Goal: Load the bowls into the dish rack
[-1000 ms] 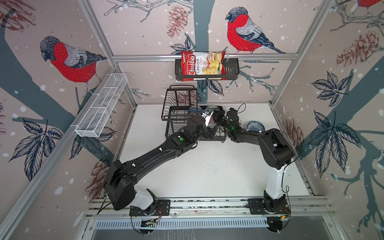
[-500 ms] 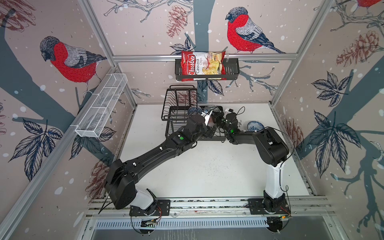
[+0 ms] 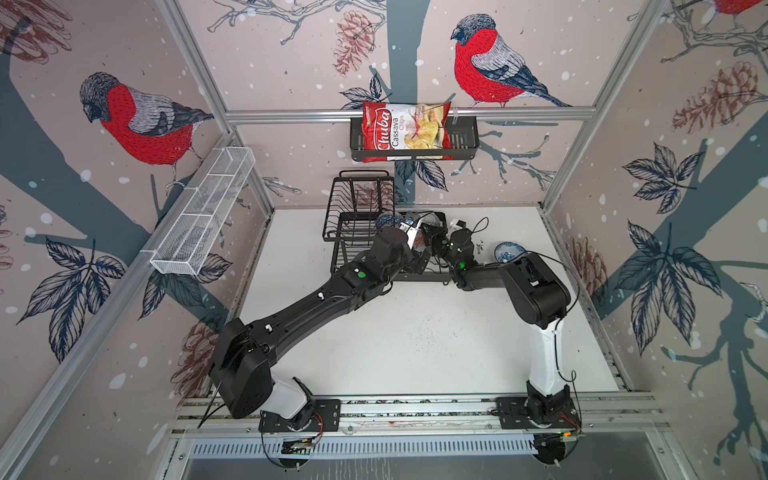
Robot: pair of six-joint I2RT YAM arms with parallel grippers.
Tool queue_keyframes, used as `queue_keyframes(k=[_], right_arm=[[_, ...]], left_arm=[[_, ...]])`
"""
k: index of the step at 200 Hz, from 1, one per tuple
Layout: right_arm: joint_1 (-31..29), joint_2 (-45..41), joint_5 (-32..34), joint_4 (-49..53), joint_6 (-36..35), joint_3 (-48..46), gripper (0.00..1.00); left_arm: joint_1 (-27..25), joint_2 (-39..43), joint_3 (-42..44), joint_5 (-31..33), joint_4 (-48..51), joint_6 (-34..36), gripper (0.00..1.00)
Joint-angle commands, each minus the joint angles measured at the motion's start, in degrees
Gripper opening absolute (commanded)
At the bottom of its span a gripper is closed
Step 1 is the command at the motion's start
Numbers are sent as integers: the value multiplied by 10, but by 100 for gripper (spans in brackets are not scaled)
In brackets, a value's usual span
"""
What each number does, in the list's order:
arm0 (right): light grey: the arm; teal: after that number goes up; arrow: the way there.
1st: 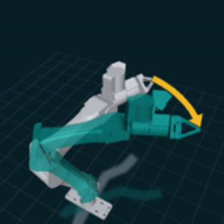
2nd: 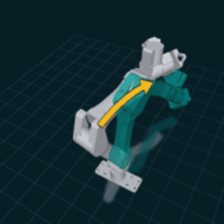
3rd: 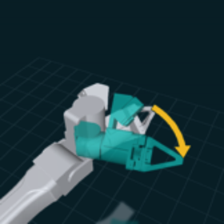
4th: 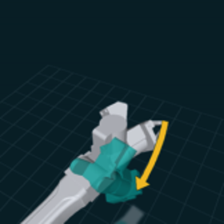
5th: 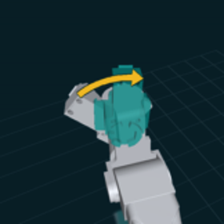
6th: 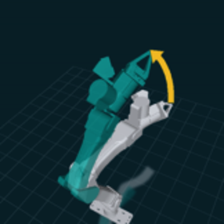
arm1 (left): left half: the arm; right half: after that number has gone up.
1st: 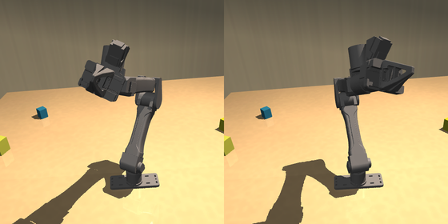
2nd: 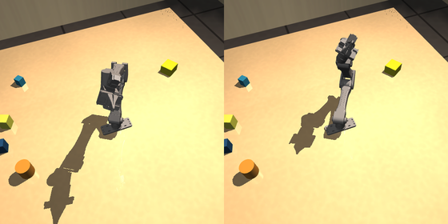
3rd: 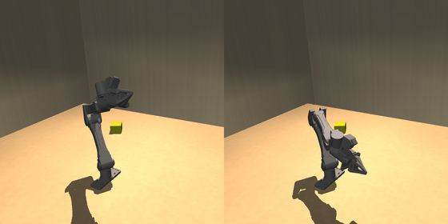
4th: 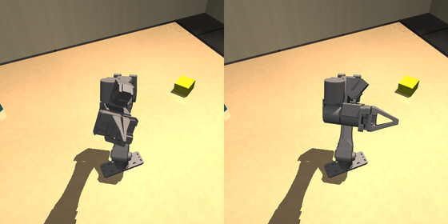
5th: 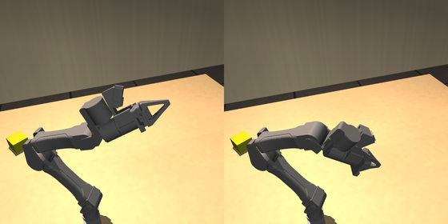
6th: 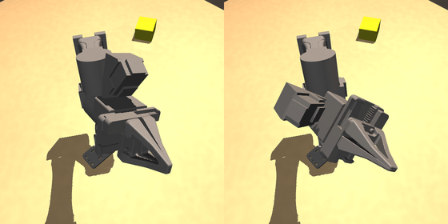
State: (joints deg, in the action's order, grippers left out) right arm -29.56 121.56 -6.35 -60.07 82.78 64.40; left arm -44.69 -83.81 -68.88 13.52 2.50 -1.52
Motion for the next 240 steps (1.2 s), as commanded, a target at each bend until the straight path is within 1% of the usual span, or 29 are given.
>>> queue_keyframes(k=[1, 115, 190, 240], right_arm=[[-1, 4, 14, -55, -7, 2, 0], [-3, 41, 20, -63, 11, 19, 0], [-6, 35, 23, -72, 24, -7, 0], [-5, 28, 27, -57, 44, -15, 1]], left_arm=[[3, 2, -1, -8, -6, -4, 98], [7, 2, -1, -15, -6, -6, 98], [7, 3, 0, -16, -6, -7, 98], [7, 3, -1, -14, -7, -7, 98]])
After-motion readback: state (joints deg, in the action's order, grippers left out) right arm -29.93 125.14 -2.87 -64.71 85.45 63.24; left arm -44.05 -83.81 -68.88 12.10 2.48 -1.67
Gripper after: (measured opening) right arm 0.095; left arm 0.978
